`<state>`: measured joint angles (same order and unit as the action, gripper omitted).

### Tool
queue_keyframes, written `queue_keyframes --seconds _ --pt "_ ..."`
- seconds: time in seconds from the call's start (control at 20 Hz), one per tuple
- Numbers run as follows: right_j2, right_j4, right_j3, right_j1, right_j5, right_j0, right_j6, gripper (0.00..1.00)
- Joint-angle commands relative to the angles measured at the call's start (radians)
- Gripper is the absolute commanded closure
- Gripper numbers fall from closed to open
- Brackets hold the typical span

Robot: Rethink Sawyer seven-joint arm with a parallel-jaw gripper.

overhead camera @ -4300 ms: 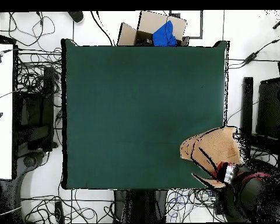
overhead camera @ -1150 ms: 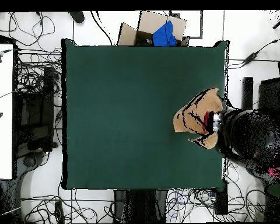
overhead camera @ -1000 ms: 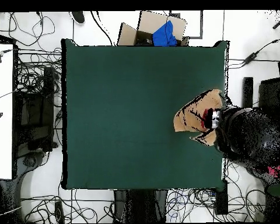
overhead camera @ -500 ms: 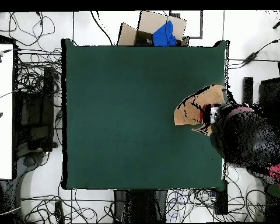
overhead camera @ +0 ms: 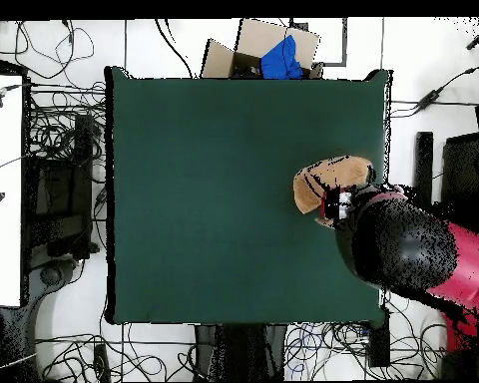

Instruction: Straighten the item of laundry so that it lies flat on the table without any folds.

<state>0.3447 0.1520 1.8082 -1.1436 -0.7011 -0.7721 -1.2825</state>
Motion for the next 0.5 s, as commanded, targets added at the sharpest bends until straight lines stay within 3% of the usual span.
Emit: queue_keyframes --seconds 0.05,0.5 --pt "-0.083 0.017 0.142 0.000 0.036 0.069 -0.227 1.00" --pt "-0.151 -0.008 0.173 -0.023 -0.013 0.133 -0.244 1.00"
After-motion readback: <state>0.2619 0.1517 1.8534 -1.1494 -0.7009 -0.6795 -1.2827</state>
